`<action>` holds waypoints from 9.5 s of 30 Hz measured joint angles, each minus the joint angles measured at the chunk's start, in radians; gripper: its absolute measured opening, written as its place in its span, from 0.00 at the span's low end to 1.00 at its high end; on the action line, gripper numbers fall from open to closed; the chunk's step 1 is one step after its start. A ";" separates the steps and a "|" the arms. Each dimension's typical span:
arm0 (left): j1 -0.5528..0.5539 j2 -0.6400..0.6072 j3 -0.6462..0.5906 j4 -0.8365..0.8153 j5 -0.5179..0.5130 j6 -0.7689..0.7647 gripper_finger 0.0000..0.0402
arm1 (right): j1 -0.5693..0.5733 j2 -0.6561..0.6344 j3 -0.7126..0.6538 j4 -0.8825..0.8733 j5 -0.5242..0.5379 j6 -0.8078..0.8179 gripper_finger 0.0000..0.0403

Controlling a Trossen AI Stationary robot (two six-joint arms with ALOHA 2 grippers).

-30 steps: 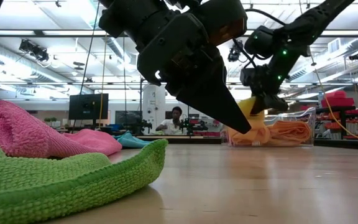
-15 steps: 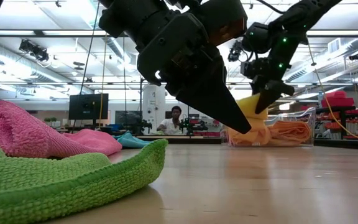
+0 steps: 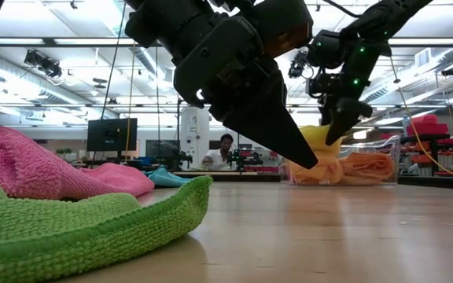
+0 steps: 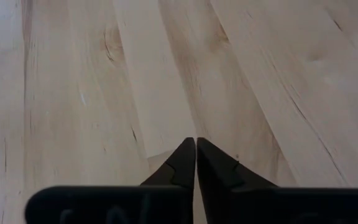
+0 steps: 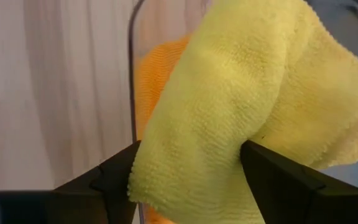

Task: Fold microfiber towels
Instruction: Stack the folded yellow microfiber cloth on top of the folded orange microfiber cloth, then fold the pink microfiber cloth

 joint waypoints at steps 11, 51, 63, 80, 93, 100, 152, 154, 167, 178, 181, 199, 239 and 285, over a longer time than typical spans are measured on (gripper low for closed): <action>0.000 0.000 0.000 0.000 0.000 0.000 0.03 | 0.000 0.000 0.000 -0.025 -0.029 0.123 0.70; 0.000 0.000 0.000 0.000 0.000 0.001 0.03 | 0.001 -0.002 0.024 -0.092 0.049 0.092 0.85; -0.001 0.000 0.000 0.000 0.000 0.000 0.07 | 0.021 -0.003 0.087 -0.142 0.047 0.131 0.85; -0.001 0.000 0.000 -0.001 0.000 0.000 0.06 | 0.034 -0.003 0.128 -0.294 0.043 0.199 0.85; -0.001 0.000 0.000 -0.001 0.000 0.000 0.03 | 0.034 -0.003 0.180 -0.151 0.016 0.218 0.85; -0.001 0.000 0.000 -0.001 0.000 0.000 0.06 | -0.030 -0.003 0.048 0.090 0.001 0.215 0.85; -0.001 0.000 0.000 -0.004 0.000 -0.004 0.05 | -0.092 0.187 0.020 0.077 0.047 0.460 0.82; -0.001 0.000 0.000 -0.004 0.000 -0.005 0.06 | -0.092 0.193 0.051 0.027 0.047 0.444 0.82; -0.001 0.000 0.000 -0.006 0.000 -0.006 0.03 | -0.092 0.065 0.169 -0.025 0.048 0.427 0.82; -0.001 0.000 0.000 -0.006 0.000 -0.007 0.07 | -0.106 0.288 0.168 0.197 0.055 0.386 0.82; -0.001 0.000 0.000 -0.007 0.000 -0.007 0.06 | -0.116 0.350 0.168 0.249 0.066 0.377 0.82; -0.001 0.000 0.000 -0.008 0.000 -0.006 0.07 | -0.144 0.086 0.167 0.159 0.072 0.347 0.82; -0.001 0.000 0.000 -0.007 0.000 -0.008 0.05 | -0.254 0.089 0.183 -0.001 -0.152 0.511 0.77; 0.000 -0.040 0.000 -0.179 0.000 -0.013 0.04 | 0.119 -0.030 0.163 -0.041 -0.200 0.507 0.77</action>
